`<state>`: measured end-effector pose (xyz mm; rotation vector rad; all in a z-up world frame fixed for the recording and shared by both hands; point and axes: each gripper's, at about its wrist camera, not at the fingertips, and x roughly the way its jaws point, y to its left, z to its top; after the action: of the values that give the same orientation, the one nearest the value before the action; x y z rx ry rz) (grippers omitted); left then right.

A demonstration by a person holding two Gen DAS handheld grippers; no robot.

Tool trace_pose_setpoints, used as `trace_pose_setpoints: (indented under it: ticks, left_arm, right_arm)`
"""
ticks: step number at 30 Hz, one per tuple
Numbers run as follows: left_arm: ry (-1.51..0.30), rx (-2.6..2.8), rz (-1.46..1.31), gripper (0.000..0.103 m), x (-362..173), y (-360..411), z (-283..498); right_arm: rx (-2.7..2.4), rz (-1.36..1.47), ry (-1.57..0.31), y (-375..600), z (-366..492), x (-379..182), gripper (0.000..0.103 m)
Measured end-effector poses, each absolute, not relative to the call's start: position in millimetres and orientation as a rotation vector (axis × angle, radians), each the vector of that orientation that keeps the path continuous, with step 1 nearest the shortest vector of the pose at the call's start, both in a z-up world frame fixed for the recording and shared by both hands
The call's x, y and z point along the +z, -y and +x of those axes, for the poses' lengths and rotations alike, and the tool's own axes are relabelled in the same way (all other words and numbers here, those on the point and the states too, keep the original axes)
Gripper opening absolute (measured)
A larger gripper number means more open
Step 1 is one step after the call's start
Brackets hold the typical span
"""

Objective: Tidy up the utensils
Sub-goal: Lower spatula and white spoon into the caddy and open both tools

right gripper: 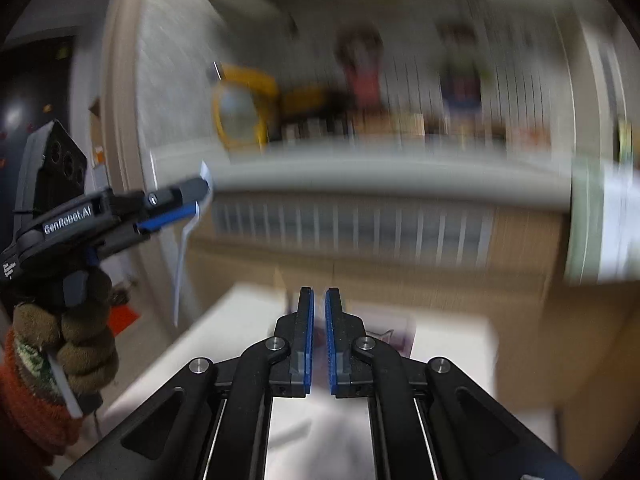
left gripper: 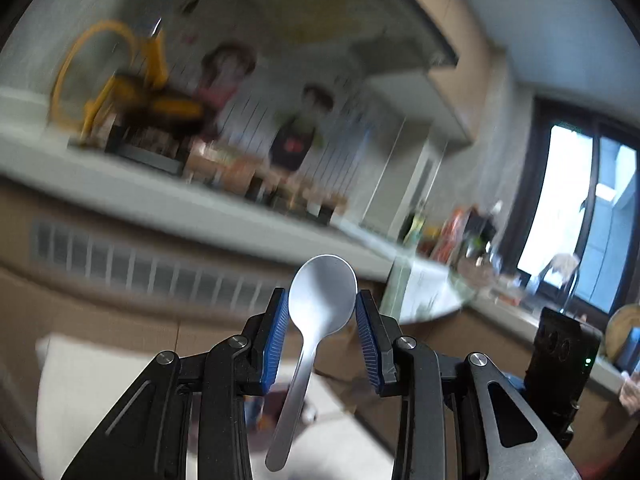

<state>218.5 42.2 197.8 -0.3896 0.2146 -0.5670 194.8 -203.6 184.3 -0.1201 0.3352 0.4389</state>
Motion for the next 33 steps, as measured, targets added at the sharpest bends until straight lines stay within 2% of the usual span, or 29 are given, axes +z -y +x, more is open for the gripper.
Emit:
trace_pose_setpoints:
  ticks: [4,14,25,33]
  left_arm:
    - [-0.203,-0.541,-0.407,0.035,205,-53,225]
    - [-0.318,-0.535,-0.476,0.035,152,-53,262]
    - [-0.333,-0.452,-0.602,0.036,71,-21,329]
    - [-0.370,-0.417,-0.588,0.043,53,-29,330]
  right_arm:
    - [0.441,-0.174,-0.305,193,205,204,0.003]
    - [0.348,-0.181,-0.412,210,222,162,0.003]
    - [0.332,-0.212,-0.637,223,215,64,0.006]
    - [0.270,-0.251,-0.853,236,219,-10,0.009]
